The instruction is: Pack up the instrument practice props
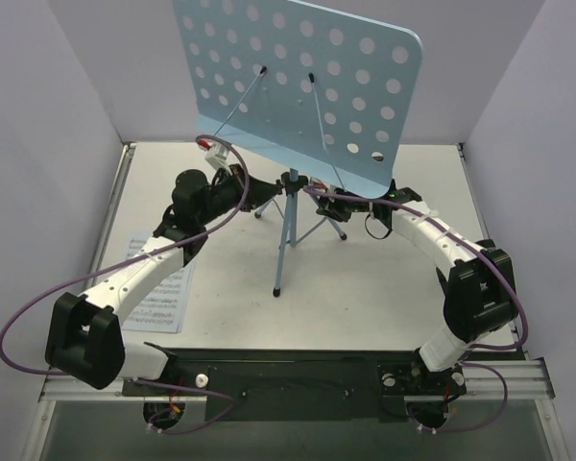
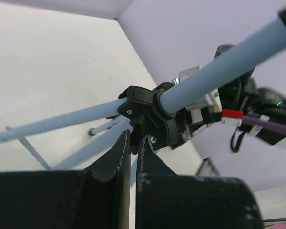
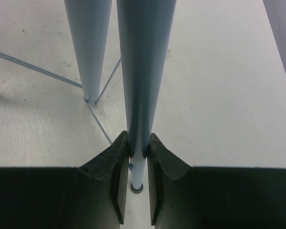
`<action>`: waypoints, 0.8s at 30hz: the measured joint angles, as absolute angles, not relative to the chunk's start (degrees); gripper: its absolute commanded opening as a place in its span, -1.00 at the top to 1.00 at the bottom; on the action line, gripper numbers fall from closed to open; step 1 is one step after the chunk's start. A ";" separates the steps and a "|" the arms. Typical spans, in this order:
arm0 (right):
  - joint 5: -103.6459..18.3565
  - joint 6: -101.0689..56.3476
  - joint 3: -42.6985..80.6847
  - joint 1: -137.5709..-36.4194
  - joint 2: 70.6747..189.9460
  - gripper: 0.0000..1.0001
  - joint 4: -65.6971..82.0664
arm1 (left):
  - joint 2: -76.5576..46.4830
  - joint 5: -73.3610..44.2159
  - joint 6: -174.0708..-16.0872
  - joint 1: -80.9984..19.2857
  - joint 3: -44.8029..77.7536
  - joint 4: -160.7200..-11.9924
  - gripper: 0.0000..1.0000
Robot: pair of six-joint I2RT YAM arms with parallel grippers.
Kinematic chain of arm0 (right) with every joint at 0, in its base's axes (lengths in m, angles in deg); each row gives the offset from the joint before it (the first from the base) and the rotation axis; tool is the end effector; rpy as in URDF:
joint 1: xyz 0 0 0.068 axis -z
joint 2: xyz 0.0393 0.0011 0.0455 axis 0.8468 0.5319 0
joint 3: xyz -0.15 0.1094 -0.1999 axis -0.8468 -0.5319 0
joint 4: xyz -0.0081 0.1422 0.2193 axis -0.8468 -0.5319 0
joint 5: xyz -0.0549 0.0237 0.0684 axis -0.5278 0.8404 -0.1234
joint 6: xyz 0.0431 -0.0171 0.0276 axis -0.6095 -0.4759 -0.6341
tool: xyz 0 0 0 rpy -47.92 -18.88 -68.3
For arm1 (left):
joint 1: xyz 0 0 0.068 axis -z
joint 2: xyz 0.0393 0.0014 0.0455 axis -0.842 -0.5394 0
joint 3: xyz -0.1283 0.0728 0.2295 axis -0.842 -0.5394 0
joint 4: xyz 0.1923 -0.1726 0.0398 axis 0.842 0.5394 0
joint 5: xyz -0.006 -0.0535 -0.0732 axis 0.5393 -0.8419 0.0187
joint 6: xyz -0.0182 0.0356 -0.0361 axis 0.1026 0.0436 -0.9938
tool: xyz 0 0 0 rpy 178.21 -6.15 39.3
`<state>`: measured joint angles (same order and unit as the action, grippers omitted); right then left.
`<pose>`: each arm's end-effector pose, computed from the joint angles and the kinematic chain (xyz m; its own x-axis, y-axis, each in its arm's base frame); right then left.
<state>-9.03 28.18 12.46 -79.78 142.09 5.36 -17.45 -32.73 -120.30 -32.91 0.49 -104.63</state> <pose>0.3357 0.1603 0.2873 0.2640 -0.4540 -0.8510 -0.8889 0.2279 -0.3973 0.2847 -0.1468 0.3346 -0.4806 -0.3708 -0.7947 0.6091 0.5108 -0.6067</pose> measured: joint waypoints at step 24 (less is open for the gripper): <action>-9.56 28.22 12.55 -81.18 141.02 0.99 2.54 | -12.43 -20.27 -163.14 -48.89 -4.08 -78.12 -0.12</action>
<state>-9.56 28.22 12.55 -81.18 141.02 2.54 -12.43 -20.27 -163.14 -48.89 -4.08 -78.12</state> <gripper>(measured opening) 0.144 0.582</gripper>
